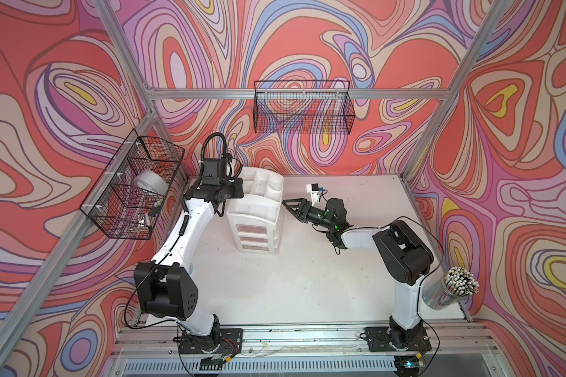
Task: Take the postcards out of the drawer
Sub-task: Open the drawer in the storage box.
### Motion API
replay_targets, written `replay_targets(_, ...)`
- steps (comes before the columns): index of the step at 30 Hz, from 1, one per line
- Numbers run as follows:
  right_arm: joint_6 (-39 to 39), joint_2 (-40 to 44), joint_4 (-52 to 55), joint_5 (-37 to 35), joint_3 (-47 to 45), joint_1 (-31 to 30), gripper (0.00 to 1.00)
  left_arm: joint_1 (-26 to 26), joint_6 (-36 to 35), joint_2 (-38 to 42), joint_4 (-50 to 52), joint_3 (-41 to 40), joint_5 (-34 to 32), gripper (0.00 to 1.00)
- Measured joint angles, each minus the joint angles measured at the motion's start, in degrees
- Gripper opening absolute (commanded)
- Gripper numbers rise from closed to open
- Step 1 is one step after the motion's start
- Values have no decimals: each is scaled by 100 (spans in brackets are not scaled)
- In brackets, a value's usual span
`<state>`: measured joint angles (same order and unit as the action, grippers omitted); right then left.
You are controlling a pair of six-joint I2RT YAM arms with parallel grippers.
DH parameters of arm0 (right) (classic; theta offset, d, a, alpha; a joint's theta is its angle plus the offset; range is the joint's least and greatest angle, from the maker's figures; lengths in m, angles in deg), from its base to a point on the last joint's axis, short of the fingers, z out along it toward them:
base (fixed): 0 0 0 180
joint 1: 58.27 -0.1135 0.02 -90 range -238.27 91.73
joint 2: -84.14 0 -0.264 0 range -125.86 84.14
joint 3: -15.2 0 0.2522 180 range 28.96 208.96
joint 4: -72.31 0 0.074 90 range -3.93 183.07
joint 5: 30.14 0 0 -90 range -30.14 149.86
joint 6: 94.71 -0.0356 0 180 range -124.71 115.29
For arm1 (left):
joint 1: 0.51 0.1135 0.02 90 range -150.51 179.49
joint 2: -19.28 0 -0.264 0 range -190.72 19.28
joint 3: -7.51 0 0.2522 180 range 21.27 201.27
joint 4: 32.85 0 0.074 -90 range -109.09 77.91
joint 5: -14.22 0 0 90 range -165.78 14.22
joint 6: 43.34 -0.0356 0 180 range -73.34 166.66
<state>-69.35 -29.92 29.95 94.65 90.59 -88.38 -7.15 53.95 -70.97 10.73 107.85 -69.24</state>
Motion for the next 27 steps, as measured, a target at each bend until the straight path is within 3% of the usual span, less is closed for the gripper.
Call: replay_targets(27, -1073, -581, -1119, 109, 208, -186, 79, 26, 35, 0, -105, -50, 74, 0)
